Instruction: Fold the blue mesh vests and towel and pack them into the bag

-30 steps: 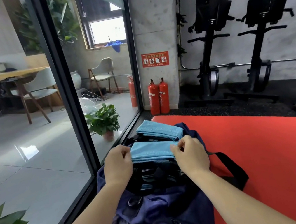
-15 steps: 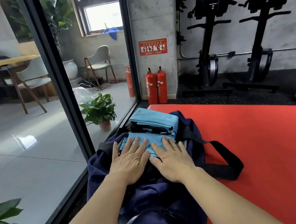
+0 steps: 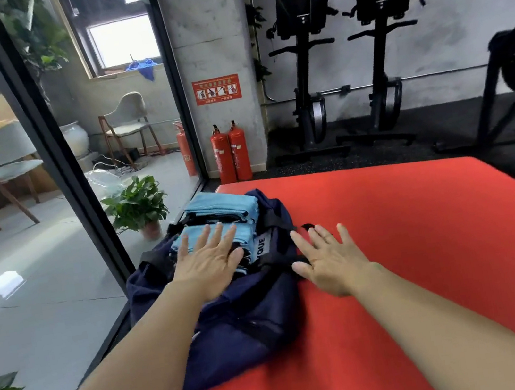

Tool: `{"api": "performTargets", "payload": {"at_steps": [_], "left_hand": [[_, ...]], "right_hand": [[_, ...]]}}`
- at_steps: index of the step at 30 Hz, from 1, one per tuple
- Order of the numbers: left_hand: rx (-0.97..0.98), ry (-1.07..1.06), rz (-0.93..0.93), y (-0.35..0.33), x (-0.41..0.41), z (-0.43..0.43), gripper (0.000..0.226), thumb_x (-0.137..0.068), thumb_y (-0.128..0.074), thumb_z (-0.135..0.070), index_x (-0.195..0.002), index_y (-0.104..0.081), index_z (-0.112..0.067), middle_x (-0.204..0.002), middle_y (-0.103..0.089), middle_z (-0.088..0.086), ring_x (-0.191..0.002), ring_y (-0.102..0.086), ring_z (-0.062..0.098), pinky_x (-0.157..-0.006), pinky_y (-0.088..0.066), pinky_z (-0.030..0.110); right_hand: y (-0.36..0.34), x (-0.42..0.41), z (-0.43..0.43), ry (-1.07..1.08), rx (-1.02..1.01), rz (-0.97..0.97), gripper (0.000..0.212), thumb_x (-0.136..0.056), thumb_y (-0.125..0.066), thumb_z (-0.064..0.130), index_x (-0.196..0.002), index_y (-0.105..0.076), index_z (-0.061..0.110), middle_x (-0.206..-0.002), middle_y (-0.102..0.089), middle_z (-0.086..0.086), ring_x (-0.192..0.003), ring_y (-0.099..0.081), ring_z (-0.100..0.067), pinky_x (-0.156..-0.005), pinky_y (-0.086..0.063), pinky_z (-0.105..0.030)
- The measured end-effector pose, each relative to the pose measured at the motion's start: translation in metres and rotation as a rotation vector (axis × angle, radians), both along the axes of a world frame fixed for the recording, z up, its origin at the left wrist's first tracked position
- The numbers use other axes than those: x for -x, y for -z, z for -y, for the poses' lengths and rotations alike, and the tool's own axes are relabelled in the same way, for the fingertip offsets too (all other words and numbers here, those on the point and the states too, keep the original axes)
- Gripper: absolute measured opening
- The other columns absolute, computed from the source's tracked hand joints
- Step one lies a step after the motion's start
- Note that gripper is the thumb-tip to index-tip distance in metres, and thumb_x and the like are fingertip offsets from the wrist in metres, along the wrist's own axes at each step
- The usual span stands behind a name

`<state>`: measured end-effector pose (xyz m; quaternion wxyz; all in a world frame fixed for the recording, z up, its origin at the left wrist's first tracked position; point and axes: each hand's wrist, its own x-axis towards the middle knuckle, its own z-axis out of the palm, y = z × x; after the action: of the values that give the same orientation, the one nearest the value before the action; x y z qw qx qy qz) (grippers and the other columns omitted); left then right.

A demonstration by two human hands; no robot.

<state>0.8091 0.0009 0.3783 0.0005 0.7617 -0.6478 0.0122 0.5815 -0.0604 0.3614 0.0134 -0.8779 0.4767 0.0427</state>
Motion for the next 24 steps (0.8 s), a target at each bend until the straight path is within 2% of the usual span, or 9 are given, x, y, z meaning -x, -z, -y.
{"api": "performTargets", "payload": {"at_steps": [4, 7, 12, 17, 24], "left_hand": [[0.078, 0.159, -0.065, 0.002, 0.074, -0.01, 0.062, -0.103, -0.025, -0.05, -0.157, -0.003, -0.029, -0.165, 0.003, -0.004, -0.152, 0.006, 0.017, -0.122, -0.001, 0.039], [0.083, 0.284, -0.119, 0.009, 0.141, -0.017, 0.062, -0.104, -0.028, -0.048, -0.157, -0.005, -0.028, -0.165, 0.0, -0.003, -0.152, 0.003, 0.018, -0.122, -0.006, 0.04], [0.06, 0.481, -0.137, 0.01, 0.258, -0.028, 0.061, -0.104, -0.026, -0.047, -0.157, -0.004, -0.028, -0.165, 0.001, -0.003, -0.152, 0.003, 0.018, -0.123, -0.007, 0.042], [0.038, 0.66, -0.094, -0.003, 0.372, -0.039, 0.06, -0.105, -0.024, -0.045, -0.157, -0.002, -0.027, -0.165, 0.002, -0.003, -0.152, 0.001, 0.018, -0.122, -0.007, 0.043], [0.013, 0.911, -0.04, -0.013, 0.5, -0.051, 0.059, -0.105, -0.022, -0.045, -0.157, -0.002, -0.026, -0.165, 0.001, -0.001, -0.152, -0.001, 0.019, -0.121, -0.009, 0.045]], "right_hand": [[-0.003, 0.079, -0.033, 0.151, 0.048, -0.032, 0.065, -0.101, -0.015, 0.056, -0.155, 0.011, 0.029, -0.163, 0.004, -0.016, -0.151, 0.002, -0.027, -0.118, 0.005, -0.054], [-0.002, 0.14, -0.062, 0.268, 0.054, -0.062, 0.066, -0.101, -0.014, 0.057, -0.155, 0.01, 0.029, -0.162, 0.005, -0.017, -0.151, -0.004, -0.028, -0.118, 0.004, -0.055], [-0.004, 0.243, -0.11, 0.492, 0.047, -0.068, 0.067, -0.1, -0.018, 0.058, -0.156, 0.005, 0.028, -0.162, 0.004, -0.017, -0.148, -0.018, -0.031, -0.118, 0.001, -0.057], [-0.008, 0.334, -0.152, 0.689, 0.057, -0.043, 0.066, -0.1, -0.019, 0.058, -0.156, -0.003, 0.026, -0.163, 0.005, -0.016, -0.139, -0.036, -0.033, -0.117, -0.009, -0.056], [-0.009, 0.434, -0.199, 0.914, 0.028, 0.006, 0.065, -0.101, -0.018, 0.055, -0.156, -0.008, 0.021, -0.162, 0.008, -0.017, -0.137, -0.039, -0.034, -0.115, -0.015, -0.054]]}}
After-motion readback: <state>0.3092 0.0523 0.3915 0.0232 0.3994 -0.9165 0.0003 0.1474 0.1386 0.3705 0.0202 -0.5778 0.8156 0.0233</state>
